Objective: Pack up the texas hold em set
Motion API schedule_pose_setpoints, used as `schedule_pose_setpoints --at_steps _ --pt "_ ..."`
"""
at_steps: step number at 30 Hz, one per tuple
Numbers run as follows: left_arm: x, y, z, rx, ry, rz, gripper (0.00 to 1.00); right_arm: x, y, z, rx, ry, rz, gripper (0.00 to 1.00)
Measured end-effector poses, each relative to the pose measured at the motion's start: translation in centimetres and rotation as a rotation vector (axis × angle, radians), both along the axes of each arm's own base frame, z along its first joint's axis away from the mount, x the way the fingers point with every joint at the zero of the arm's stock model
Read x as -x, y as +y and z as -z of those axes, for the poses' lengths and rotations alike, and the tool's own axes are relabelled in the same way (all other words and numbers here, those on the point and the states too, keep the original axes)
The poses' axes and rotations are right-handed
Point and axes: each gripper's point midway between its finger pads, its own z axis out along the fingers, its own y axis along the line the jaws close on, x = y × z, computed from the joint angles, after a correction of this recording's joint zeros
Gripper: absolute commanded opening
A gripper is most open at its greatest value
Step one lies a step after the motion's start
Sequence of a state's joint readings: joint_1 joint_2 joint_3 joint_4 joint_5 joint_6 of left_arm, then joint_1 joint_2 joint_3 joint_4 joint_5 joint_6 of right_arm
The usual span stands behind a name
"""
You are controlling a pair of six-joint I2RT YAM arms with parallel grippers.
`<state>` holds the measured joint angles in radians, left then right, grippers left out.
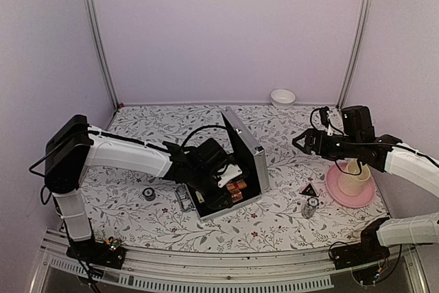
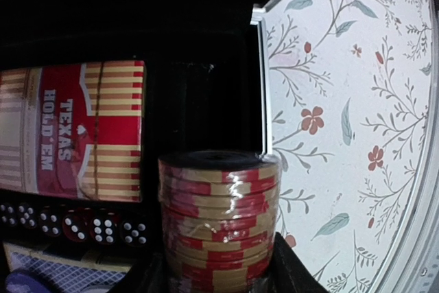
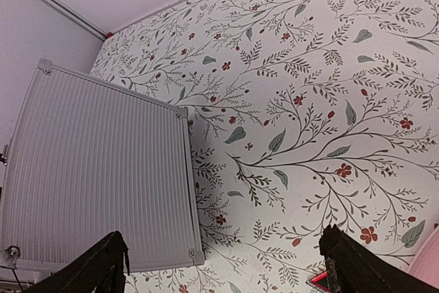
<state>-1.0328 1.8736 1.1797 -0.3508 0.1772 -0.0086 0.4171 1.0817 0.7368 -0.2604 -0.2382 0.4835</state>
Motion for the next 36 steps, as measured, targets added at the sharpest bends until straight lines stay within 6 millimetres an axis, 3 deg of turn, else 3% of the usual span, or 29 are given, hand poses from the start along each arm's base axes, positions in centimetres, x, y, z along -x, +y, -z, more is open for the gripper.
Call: schedule_pose_setpoints --at_steps 2,12,18,21,24,36 --pt "-0.1 -0.1 0.2 -0.002 0.001 -0.003 0.08 0.0 0.0 0.0 -0.003 0.001 -0.001 1.0" --pt "-0.3 -0.4 -0.1 0.012 0.001 -0.013 0.49 -0.1 0.2 -0.2 -0.017 0.001 0.001 1.0" --pt "-0.6 -1.5 -3.0 0.107 -0.022 -0.024 0.59 -0.1 0.2 -0.2 -0.021 0.001 0.003 1.0" --pt "-0.8 -2.1 -5.4 0.176 -0.048 -0.025 0.59 -0.2 0.3 -0.3 -0.025 0.001 0.003 1.0" --pt "-0.9 -2.4 -6.8 0.22 -0.056 -0.035 0.5 -0.2 0.3 -0.3 -0.029 0.0 0.004 1.0" --pt "2.2 1.5 -4.8 0.229 0.072 -0.126 0.35 0.1 0.1 -0.4 -0.036 -0.003 0.009 1.0"
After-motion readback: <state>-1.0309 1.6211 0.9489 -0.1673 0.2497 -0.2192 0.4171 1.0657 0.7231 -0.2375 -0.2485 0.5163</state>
